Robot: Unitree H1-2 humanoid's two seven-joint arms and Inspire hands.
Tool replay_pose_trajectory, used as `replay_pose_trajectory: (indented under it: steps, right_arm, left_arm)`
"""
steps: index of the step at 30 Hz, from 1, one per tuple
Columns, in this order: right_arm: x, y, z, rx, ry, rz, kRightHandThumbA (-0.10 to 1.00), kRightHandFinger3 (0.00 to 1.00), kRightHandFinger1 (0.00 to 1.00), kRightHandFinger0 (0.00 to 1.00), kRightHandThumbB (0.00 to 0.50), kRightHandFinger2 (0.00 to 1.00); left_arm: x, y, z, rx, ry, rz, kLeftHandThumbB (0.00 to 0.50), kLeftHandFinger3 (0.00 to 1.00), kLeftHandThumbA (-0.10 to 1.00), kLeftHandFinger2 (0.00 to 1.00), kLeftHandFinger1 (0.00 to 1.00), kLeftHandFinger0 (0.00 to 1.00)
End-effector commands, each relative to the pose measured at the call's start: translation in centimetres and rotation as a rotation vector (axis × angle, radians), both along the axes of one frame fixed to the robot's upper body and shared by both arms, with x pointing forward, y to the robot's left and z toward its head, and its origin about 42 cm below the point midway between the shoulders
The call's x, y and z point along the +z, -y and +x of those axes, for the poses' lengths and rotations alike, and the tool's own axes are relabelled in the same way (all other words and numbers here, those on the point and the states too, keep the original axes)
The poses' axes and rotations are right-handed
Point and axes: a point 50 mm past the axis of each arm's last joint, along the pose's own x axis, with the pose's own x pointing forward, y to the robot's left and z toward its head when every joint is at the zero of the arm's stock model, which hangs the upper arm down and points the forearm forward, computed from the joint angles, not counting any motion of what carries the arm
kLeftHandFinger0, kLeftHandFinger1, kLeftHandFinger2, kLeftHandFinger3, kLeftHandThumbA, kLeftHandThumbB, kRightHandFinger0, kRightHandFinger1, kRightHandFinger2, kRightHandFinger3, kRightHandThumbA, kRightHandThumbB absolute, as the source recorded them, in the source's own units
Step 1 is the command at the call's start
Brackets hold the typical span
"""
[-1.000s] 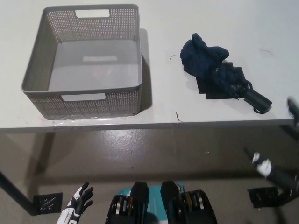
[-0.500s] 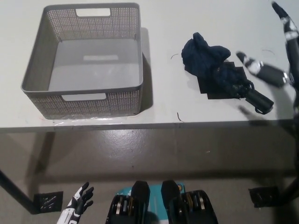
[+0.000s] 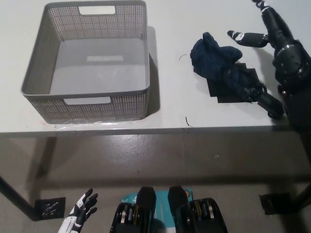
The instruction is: Use the right hand to pick up a umbrella on the right side and place it into a container on the lft side
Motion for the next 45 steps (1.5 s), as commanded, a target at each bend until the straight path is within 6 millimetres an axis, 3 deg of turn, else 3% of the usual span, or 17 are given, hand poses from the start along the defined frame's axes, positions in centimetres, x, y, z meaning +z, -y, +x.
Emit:
replay_pose_trajectory:
  steps: [1,6,16,21,23,25,26,27,28,30,31,33,38,40,42,44,45]
  right_arm:
    - [2.3,-1.2,1.8,0.002,-0.058,-0.053,0.89,1.0,1.0,1.0,0.5,1.0]
    - [-0.8,-2.3,2.0,0.048,-0.162,-0.055,0.78,1.0,1.0,1.0,0.5,1.0]
    - [-7.5,-3.0,0.9,0.096,-0.394,-0.146,0.8,1.0,1.0,1.0,0.5,1.0]
    - [-11.2,-3.1,-0.4,0.111,-0.507,-0.209,0.7,1.0,1.0,1.0,0.5,1.0]
    - [-13.4,-2.6,-1.3,0.054,-0.501,-0.235,0.55,1.0,1.0,1.0,0.5,1.0]
    - [-15.4,-1.8,-2.3,-0.021,-0.42,-0.278,0.14,1.0,1.0,1.0,0.342,1.0]
    - [-16.0,-1.4,-2.7,-0.051,-0.343,-0.312,-0.09,1.0,0.45,0.42,0.274,0.56]
    - [-16.4,-1.2,-2.9,-0.079,-0.287,-0.299,-0.1,0.85,0.19,0.11,0.233,0.37]
    - [-16.4,-1.0,-3.0,-0.095,-0.252,-0.285,-0.1,0.68,0.04,0.0,0.19,0.26]
    - [-16.0,-0.8,-2.8,-0.109,-0.201,-0.235,-0.1,0.54,0.0,0.0,0.15,0.26]
    - [-15.6,-0.8,-2.7,-0.114,-0.167,-0.211,-0.1,0.37,0.04,0.0,0.151,0.36]
    - [-15.0,-0.6,-2.5,-0.102,-0.091,-0.19,-0.1,0.22,0.15,0.0,0.169,0.52]
    - [-13.0,-1.2,-1.8,-0.107,0.026,-0.129,-0.1,0.67,0.27,0.0,0.18,0.78]
    - [-11.0,-1.9,-1.2,-0.085,0.116,-0.098,-0.1,0.68,0.17,0.0,0.197,0.67]
    - [-7.7,-3.2,-0.2,-0.057,0.219,-0.015,-0.1,0.7,0.14,0.0,0.171,0.73]
    - [-6.2,-3.9,0.0,-0.035,0.276,0.002,-0.1,0.75,0.28,0.01,0.145,0.77]
    - [-5.0,-4.6,0.1,-0.023,0.324,0.012,-0.1,0.78,0.4,0.05,0.14,0.87]
  left_arm:
    - [1.1,-0.1,-0.2,-0.028,0.069,0.001,0.008,1.0,0.97,1.0,1.0,1.0]
    - [1.3,-0.1,0.1,-0.031,0.076,0.004,0.018,1.0,0.97,1.0,1.0,1.0]
    - [1.6,-0.1,0.0,-0.043,0.077,-0.004,0.007,1.0,0.99,1.0,1.0,1.0]
    - [1.8,0.1,0.2,-0.046,0.079,-0.007,0.019,1.0,0.99,1.0,1.0,1.0]
    - [1.6,0.2,-0.1,-0.049,0.077,-0.013,0.012,1.0,0.99,1.0,1.0,1.0]
    - [1.5,0.1,-0.1,-0.05,0.085,-0.015,0.0,1.0,0.99,1.0,1.0,1.0]
    - [1.6,0.0,-0.1,-0.051,0.086,-0.017,0.0,1.0,0.99,1.0,1.0,1.0]
    - [1.7,0.0,0.1,-0.052,0.085,-0.014,0.001,1.0,0.99,1.0,1.0,1.0]
    - [1.8,-0.1,0.2,-0.051,0.086,-0.013,0.002,1.0,0.99,1.0,1.0,1.0]
    - [1.9,-0.1,0.4,-0.049,0.088,-0.014,0.013,1.0,0.99,1.0,1.0,1.0]
    - [1.9,-0.1,0.4,-0.048,0.088,-0.008,0.014,1.0,0.99,1.0,1.0,1.0]
    - [2.0,0.0,0.5,-0.046,0.086,-0.007,0.015,1.0,0.99,1.0,1.0,1.0]
    - [1.8,-0.2,0.1,-0.047,0.076,-0.014,0.004,1.0,0.99,1.0,1.0,1.0]
    - [1.8,-0.2,0.1,-0.041,0.079,-0.008,0.003,1.0,0.99,1.0,1.0,1.0]
    - [1.7,-0.3,0.2,-0.046,0.079,-0.002,0.004,1.0,0.99,1.0,1.0,1.0]
    - [1.6,-0.3,0.0,-0.045,0.072,-0.007,0.004,1.0,0.99,1.0,1.0,1.0]
    - [1.5,-0.4,0.0,-0.046,0.072,-0.004,0.003,1.0,0.99,1.0,1.0,1.0]
